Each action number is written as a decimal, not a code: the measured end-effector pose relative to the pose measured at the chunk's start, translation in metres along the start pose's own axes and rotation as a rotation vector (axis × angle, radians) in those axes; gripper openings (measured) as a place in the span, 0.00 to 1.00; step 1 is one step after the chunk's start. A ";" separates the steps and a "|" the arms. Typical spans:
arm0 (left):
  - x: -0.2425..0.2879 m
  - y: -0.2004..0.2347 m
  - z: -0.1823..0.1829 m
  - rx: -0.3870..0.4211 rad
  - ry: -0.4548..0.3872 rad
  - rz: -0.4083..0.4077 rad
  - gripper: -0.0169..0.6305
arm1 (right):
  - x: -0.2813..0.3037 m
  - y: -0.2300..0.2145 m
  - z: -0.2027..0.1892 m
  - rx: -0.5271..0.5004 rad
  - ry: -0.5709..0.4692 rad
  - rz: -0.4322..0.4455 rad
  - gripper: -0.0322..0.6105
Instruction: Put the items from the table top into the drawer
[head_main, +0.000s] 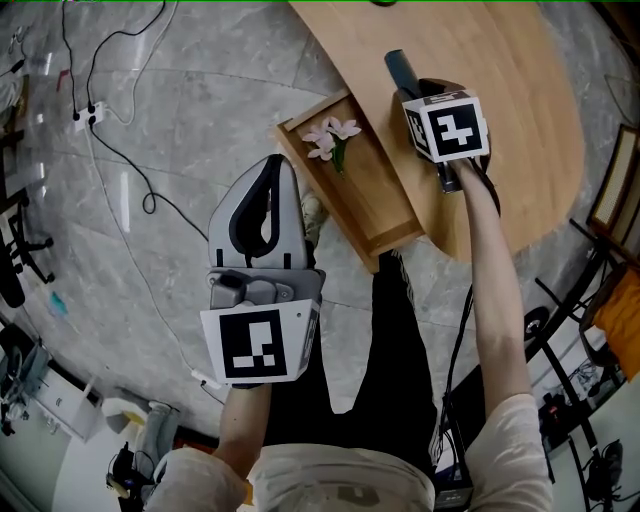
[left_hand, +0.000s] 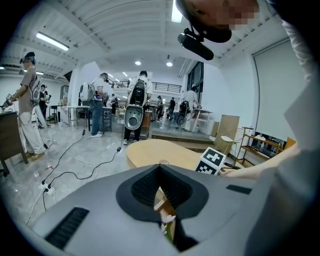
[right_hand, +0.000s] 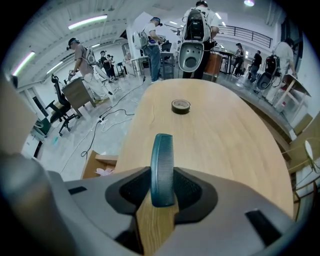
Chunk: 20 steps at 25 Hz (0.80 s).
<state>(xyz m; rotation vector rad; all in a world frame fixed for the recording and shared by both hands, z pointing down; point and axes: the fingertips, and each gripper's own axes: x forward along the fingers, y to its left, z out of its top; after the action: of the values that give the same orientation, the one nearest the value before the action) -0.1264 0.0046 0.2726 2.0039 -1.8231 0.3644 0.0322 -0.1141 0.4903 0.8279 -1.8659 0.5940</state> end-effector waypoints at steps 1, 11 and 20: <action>0.000 0.000 0.000 -0.002 -0.001 0.001 0.04 | -0.006 0.001 0.006 -0.003 -0.027 -0.002 0.28; 0.000 -0.003 0.014 0.007 -0.034 0.002 0.04 | -0.168 0.052 0.060 0.105 -0.506 -0.107 0.28; -0.001 -0.014 0.018 0.019 -0.048 -0.001 0.04 | -0.231 0.084 0.065 0.155 -0.639 -0.082 0.28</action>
<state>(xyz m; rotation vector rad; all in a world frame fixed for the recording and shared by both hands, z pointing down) -0.1137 -0.0023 0.2543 2.0424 -1.8541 0.3376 -0.0010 -0.0395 0.2501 1.3012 -2.3593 0.4540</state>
